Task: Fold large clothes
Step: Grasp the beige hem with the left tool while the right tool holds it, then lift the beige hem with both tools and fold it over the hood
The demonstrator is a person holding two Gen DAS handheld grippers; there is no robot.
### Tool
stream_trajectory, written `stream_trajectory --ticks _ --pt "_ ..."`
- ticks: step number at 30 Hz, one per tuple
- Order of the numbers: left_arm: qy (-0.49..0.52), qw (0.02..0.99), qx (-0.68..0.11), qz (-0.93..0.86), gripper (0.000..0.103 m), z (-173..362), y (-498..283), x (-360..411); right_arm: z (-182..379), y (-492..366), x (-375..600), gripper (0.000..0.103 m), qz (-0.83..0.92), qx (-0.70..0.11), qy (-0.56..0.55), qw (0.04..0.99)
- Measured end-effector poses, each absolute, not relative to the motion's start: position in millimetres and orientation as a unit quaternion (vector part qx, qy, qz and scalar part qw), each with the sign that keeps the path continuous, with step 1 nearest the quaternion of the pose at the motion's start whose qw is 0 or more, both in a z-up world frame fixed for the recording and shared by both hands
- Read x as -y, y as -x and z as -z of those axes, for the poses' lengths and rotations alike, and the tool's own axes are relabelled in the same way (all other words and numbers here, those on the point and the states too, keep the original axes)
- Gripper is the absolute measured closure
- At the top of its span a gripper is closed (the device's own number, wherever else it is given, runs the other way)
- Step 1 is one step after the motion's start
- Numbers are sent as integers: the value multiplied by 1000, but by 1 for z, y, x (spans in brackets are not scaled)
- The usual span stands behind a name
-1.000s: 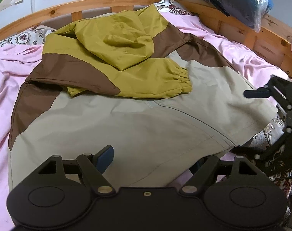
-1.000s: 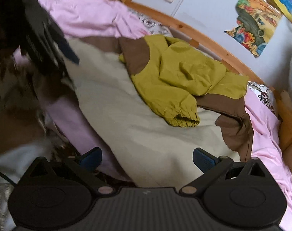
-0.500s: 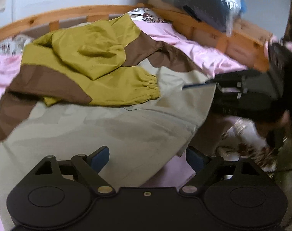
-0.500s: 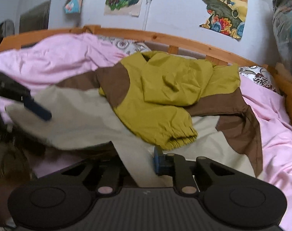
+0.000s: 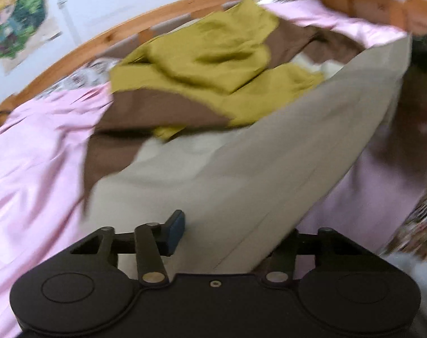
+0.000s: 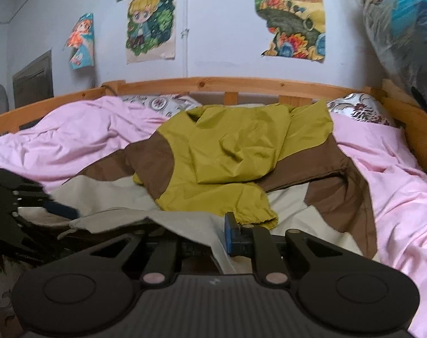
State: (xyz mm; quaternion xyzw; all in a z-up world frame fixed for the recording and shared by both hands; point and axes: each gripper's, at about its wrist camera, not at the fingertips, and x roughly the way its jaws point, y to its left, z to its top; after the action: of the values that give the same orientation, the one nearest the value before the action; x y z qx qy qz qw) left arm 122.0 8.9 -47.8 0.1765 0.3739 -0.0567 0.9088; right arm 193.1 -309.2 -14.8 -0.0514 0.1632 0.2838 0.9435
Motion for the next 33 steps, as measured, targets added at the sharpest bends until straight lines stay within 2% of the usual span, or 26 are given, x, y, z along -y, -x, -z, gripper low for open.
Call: stream_trajectory --ticks 1,5,8,11,13,16,20,22,23,24,25,33 --pt "-176 908 -377 42 57 48 -121 -18 13 -194 310 89 -282 -162 47 945" --pt "-155 916 -369 2 88 35 -118 -48 11 -197 316 89 -270 -160 28 949" --pt "-129 932 -338 4 96 15 -119 -61 11 -197 318 89 -262 -160 23 951" --pt "-124 942 -313 10 101 -1 -129 -63 12 -200 319 88 -250 -163 26 954" --pt "-111 947 -302 15 101 -11 -140 -62 14 -201 320 82 -235 -167 31 957" --pt "-88 954 -287 20 102 -27 -155 -62 18 -202 323 59 -212 -172 48 961" --pt "-78 958 -276 30 102 -38 -158 -58 26 -199 320 56 -186 -186 100 960" --pt "-78 959 -272 32 102 -37 -149 -57 29 -191 319 66 -183 -190 124 956" --pt "-76 960 -268 32 103 -36 -142 -58 30 -187 318 83 -188 -192 130 954" --pt "-71 961 -265 31 103 -35 -135 -60 30 -181 318 94 -188 -191 140 953" --pt "-61 963 -260 31 103 -35 -125 -63 29 -175 316 98 -187 -185 154 952" --pt "6 975 -216 44 103 -52 -45 -89 -10 -106 315 102 -171 -119 201 957"
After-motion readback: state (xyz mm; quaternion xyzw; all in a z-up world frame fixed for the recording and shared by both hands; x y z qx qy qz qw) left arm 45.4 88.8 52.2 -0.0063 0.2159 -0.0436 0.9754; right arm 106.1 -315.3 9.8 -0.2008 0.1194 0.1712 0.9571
